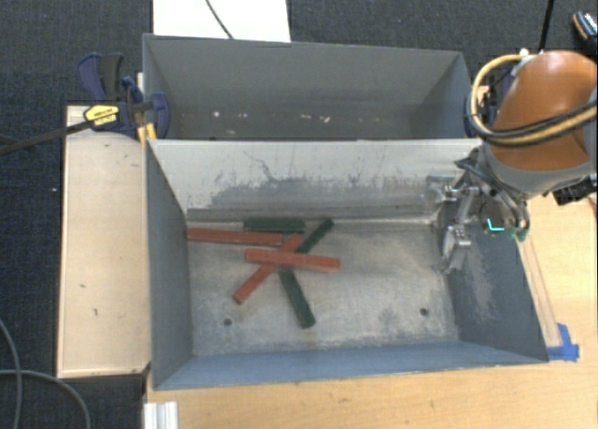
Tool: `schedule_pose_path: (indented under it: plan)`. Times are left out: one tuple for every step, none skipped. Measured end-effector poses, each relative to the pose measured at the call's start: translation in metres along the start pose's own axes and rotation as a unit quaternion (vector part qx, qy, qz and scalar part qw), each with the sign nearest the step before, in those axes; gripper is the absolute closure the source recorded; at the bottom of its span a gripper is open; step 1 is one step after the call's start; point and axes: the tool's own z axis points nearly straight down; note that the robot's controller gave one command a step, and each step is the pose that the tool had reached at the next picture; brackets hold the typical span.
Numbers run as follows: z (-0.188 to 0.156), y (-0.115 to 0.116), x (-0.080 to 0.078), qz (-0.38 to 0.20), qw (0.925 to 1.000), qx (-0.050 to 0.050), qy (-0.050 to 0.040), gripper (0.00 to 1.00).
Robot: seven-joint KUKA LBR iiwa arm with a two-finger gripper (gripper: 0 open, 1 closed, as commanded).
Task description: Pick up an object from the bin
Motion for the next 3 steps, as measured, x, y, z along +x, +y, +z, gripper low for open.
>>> schedule_pose_path:
  plan:
    - [0.049,0.11,0.003,0.003,1.0,-0.002,-0.0013,0.0]
    - [0.127,0.151,-0.005,-0.012,0.9999,-0.001,-0.002,0.0]
    - [0.12,0.148,-0.009,-0.012,0.9999,0.0,-0.0084,1.0]
